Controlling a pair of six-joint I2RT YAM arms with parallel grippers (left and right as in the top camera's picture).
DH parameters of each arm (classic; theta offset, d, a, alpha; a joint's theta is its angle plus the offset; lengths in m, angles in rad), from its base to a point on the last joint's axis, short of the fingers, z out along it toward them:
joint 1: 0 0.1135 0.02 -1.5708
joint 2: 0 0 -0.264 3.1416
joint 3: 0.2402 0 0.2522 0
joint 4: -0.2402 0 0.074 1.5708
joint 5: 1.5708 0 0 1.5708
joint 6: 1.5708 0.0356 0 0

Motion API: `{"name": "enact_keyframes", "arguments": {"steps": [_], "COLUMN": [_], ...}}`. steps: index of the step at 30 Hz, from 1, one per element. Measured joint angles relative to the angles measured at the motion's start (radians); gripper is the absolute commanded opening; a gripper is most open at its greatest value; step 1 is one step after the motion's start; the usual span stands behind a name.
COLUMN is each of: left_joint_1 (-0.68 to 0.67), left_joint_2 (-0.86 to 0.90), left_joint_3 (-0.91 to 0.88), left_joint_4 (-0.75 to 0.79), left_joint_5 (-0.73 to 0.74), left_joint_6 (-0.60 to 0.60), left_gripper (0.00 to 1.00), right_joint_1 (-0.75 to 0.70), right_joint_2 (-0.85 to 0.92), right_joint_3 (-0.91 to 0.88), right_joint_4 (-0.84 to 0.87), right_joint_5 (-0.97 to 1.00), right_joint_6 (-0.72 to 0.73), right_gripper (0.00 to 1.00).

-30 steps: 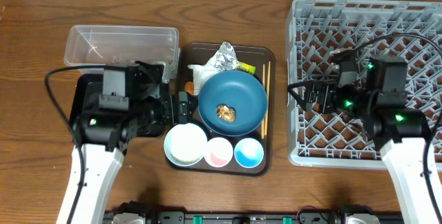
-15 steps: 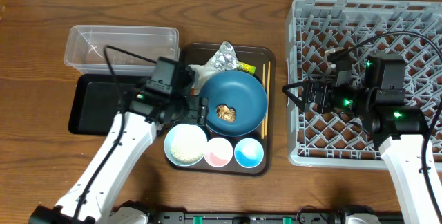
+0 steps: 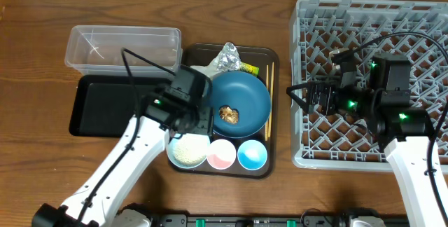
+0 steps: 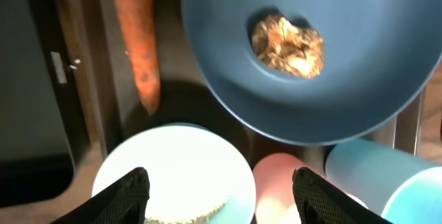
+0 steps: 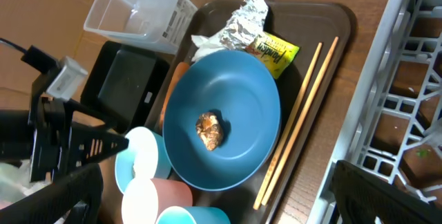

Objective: Sort waste into correct bins and load items into the dishwasher rack
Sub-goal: 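Reach the left gripper down to the pink cup, then grasp the pink cup with the left gripper and lift it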

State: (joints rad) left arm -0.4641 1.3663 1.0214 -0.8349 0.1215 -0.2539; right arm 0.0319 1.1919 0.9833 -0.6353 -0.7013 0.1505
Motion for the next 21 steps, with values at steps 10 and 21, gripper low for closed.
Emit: {"name": "enact_keyframes", "arguments": {"steps": [10,21], "left_joint_1": [-0.097,-0.240], "left_joint_2": [0.000,-0.003], "left_joint_3": [0.000,-0.061], "left_joint_4": [-0.094,-0.104], "left_joint_5": [-0.021,-0.024], "left_joint_6": [-0.032,-0.066], "left_gripper": [0.53,0.53], "right_joint_1": [0.000,0.000], "right_joint_2": [0.000,0.000], "right_joint_3": [0.000,0.000], "right_joint_4": [0.002,0.003], "right_joint_5": [0.019,0.043], "right_joint_6": [0.000,0.000], "right_gripper": [0.97,0.98]}}
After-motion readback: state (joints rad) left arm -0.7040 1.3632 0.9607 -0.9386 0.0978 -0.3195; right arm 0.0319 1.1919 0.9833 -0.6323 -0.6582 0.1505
